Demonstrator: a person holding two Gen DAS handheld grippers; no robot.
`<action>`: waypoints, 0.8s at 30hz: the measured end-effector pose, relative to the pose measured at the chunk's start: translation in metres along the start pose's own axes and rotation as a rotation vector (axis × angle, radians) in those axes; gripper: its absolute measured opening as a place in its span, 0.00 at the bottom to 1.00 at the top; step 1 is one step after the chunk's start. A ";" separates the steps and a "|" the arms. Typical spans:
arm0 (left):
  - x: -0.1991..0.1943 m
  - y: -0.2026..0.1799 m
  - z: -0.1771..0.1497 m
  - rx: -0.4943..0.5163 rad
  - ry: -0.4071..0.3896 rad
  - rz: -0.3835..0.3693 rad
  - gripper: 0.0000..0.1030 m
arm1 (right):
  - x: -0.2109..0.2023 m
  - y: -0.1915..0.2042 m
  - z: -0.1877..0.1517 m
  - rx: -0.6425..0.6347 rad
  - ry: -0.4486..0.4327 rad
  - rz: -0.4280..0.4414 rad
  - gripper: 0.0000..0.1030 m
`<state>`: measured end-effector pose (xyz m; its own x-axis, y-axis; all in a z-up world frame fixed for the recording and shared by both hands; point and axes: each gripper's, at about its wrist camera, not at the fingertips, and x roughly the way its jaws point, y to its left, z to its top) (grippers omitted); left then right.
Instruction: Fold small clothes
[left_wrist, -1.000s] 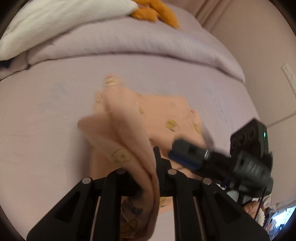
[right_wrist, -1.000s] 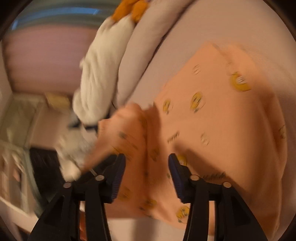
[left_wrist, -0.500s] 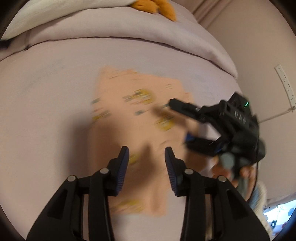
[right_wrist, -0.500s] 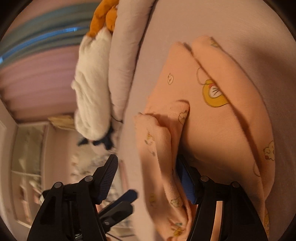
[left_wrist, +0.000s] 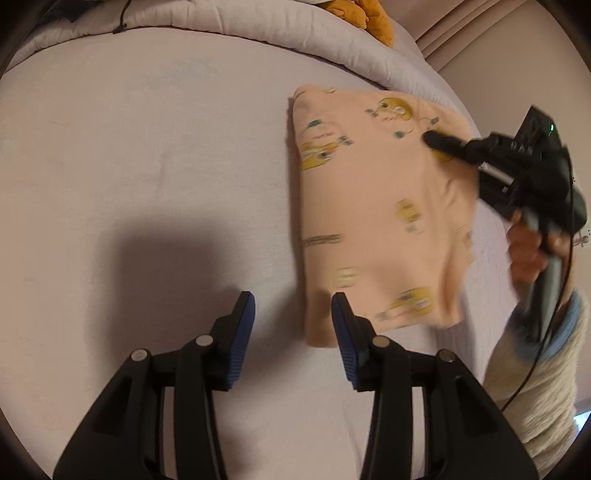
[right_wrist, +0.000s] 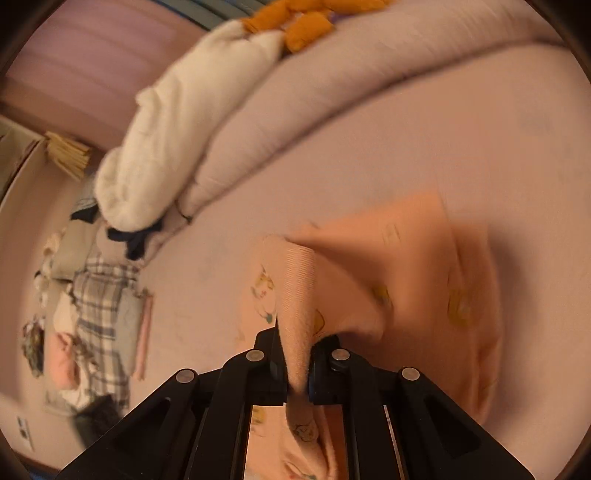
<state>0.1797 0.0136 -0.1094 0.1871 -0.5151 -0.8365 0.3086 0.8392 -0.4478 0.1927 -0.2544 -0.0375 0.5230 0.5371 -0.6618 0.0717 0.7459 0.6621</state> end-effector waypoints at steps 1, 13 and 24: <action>0.002 -0.002 0.001 0.004 -0.001 -0.010 0.41 | -0.005 0.000 0.010 -0.014 0.011 -0.028 0.08; 0.016 -0.027 0.014 0.050 0.002 -0.058 0.41 | 0.023 -0.067 0.018 -0.009 0.081 -0.233 0.14; 0.025 -0.067 0.024 0.169 -0.070 -0.099 0.39 | -0.067 -0.048 -0.031 -0.235 -0.113 -0.220 0.37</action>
<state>0.1864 -0.0600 -0.0925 0.2111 -0.6092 -0.7644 0.4798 0.7459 -0.4620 0.1282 -0.3142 -0.0357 0.6086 0.3161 -0.7278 0.0025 0.9165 0.4000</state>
